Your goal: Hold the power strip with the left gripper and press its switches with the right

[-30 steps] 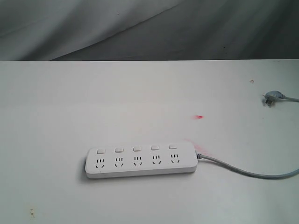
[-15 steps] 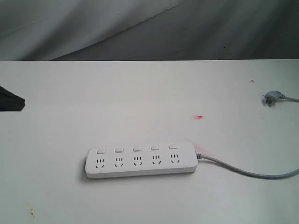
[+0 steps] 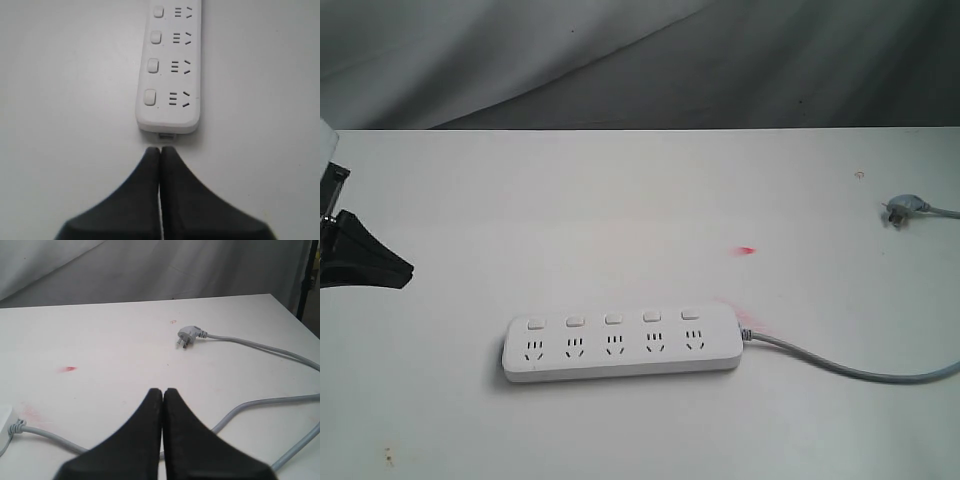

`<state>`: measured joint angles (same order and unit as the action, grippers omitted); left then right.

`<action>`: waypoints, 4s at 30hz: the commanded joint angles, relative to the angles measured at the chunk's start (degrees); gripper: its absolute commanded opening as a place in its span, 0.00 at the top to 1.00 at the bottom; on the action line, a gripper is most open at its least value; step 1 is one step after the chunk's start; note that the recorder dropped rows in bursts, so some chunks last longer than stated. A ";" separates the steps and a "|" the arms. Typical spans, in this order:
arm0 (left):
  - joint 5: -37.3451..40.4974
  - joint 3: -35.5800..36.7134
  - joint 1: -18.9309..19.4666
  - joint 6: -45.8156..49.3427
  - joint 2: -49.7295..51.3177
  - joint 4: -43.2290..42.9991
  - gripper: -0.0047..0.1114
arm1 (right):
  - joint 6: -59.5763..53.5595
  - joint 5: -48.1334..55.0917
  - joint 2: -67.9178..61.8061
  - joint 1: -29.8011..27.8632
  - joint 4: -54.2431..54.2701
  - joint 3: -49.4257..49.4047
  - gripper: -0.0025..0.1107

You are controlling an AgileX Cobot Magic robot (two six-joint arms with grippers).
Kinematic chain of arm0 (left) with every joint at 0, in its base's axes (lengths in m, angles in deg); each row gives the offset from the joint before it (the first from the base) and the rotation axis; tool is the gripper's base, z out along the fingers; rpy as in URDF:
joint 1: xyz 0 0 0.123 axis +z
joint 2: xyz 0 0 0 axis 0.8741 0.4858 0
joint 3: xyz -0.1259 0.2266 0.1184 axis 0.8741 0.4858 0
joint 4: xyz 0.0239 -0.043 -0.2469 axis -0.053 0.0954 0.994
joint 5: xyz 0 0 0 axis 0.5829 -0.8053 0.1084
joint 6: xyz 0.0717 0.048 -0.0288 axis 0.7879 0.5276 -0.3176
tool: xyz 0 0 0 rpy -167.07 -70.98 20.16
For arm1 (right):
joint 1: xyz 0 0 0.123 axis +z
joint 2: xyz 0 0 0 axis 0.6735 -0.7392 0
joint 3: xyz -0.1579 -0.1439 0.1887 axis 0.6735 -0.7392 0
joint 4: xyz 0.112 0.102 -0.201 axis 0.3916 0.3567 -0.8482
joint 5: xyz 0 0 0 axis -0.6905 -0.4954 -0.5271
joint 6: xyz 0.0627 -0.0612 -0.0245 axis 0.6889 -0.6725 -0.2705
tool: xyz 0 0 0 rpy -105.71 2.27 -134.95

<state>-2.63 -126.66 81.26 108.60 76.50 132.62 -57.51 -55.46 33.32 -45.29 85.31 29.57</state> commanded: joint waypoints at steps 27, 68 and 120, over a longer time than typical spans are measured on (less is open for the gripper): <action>-9.77 0.08 -11.26 0.39 18.58 12.32 0.28 | 0.31 -0.37 0.35 -0.45 0.06 -0.22 0.98; -18.76 -0.29 -19.00 0.39 22.13 9.41 0.55 | 0.31 -0.37 0.35 -0.45 0.06 -0.22 0.98; -18.54 -0.29 -19.00 0.39 22.13 9.99 0.55 | 6.49 -40.70 0.35 -0.45 32.38 3.24 0.98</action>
<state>-20.25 -126.90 62.59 108.60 98.49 142.03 -49.57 -99.73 33.44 -45.29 117.27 31.17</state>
